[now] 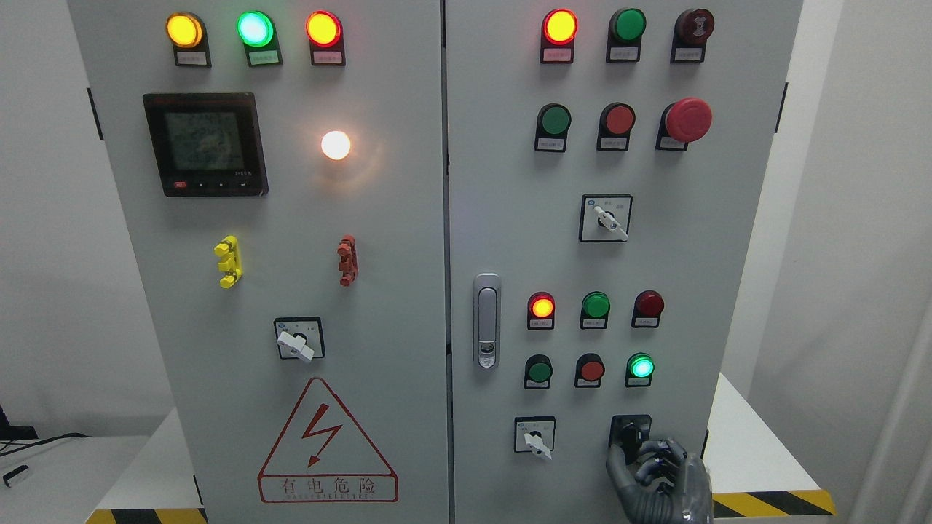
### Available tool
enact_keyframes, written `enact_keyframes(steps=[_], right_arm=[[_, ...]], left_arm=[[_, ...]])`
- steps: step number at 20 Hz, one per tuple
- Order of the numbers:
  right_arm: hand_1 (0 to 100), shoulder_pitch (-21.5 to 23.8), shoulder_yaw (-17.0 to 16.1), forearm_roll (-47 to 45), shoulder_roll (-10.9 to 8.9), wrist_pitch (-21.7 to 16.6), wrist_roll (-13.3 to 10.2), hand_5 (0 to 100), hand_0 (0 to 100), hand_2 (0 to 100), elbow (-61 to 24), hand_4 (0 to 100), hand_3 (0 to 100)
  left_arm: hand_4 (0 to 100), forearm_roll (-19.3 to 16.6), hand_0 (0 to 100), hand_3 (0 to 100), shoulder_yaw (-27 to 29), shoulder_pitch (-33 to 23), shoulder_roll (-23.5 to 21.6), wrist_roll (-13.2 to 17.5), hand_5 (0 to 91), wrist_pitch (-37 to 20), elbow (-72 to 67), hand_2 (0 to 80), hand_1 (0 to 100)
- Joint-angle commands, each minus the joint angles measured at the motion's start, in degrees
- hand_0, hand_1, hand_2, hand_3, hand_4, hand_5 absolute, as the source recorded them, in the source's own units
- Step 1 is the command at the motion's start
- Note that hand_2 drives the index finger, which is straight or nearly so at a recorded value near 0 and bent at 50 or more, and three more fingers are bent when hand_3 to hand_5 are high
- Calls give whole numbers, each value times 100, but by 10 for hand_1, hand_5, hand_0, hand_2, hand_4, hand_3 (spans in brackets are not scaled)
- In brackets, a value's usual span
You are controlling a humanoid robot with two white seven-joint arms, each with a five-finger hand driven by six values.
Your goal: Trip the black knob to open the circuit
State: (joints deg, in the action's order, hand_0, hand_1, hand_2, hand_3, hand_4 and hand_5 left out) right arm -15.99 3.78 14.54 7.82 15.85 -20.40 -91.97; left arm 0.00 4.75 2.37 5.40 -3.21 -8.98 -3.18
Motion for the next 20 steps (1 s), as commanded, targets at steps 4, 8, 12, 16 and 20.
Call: enact_keyframes(steps=[4,8,12,16,20], right_arm=[[819,-10,-36,14,-8,-3,1,947,305,528,4,842,862],[819,-10,-71,14,-8,-3,1,947,303,525,13,841,859],[820,-1,-71,14,-8,-3,1,944,303,523,22,838,857],[820,-1,-71,5,-8,-12,1,941,302,521,22,834,853],[820,-1,-71,14,-17,-12,1,936,301,521,22,829,852]], left_arm=[[0,-176,120,0,0,0,-3,5,0,2,2,0,389],[0,-176,120,0,0,0,5,5,0,2,-7,0,389],[0,-176,120,0,0,0,5,5,0,2,-7,0,389],[0,-176,120,0,0,0,5,5,0,2,-7,0,389],[0,-176,120,0,0,0,-4,5,0,2,2,0,389]])
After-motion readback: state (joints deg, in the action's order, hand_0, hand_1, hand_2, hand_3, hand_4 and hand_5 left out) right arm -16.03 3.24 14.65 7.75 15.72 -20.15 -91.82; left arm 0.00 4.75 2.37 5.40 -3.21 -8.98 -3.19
